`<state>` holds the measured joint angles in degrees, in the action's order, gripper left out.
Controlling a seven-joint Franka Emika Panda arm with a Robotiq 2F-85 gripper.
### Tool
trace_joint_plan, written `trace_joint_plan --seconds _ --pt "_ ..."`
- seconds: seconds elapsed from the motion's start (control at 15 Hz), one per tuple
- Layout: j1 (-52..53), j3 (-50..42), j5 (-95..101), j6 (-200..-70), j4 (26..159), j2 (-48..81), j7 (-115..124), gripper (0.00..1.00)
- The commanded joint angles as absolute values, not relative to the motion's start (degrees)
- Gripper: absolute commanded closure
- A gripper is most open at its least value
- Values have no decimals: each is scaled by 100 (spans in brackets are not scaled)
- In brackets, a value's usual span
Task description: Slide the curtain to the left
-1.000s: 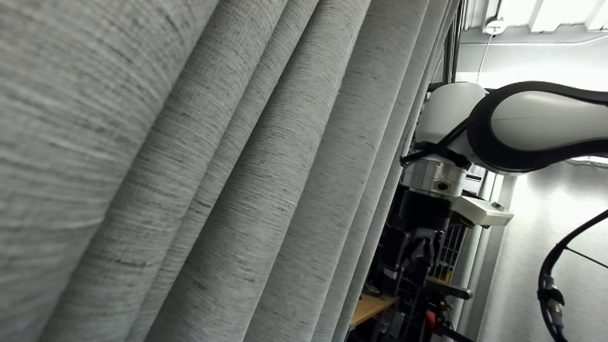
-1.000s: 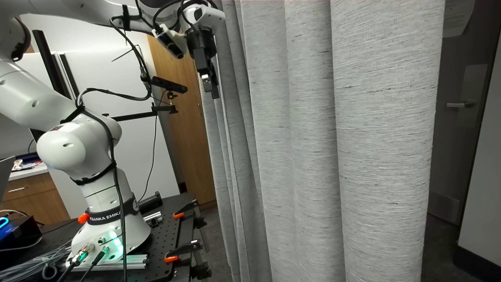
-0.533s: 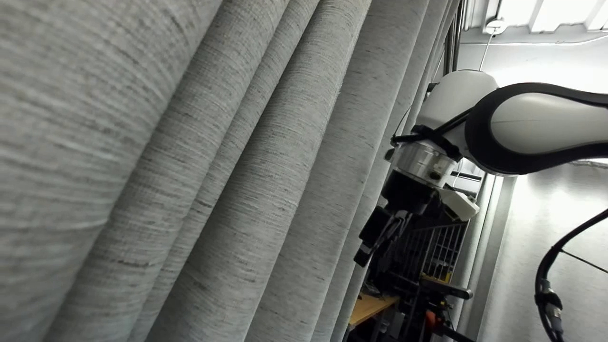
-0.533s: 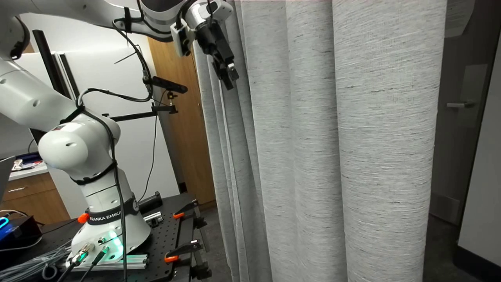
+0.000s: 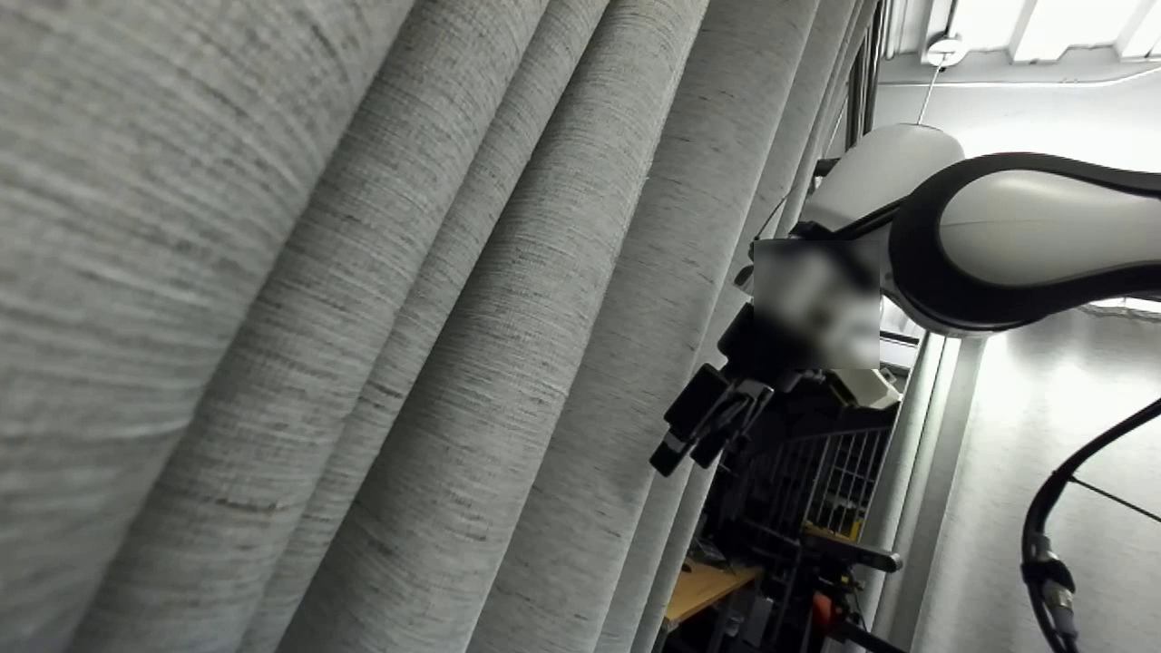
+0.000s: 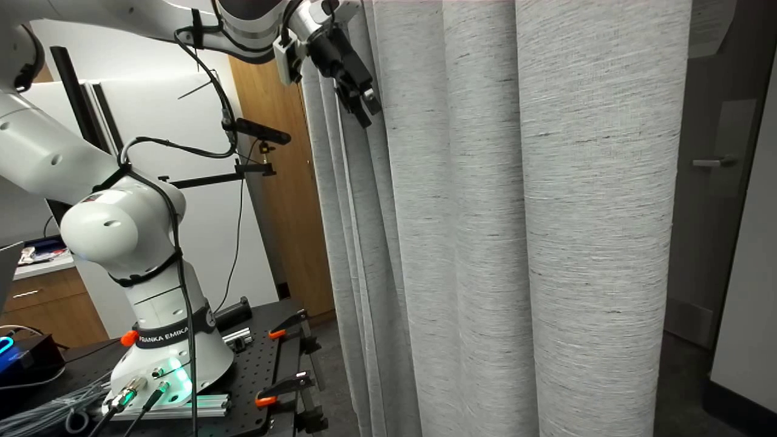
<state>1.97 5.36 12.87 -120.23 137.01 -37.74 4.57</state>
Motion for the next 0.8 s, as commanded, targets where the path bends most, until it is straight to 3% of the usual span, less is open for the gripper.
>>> trace_joint_plan --seconds 0.0,0.73 --pt "236 518 1181 -11988 13720 -3827 350 0" --pt "105 339 1350 -13863 13748 -3692 88 0"
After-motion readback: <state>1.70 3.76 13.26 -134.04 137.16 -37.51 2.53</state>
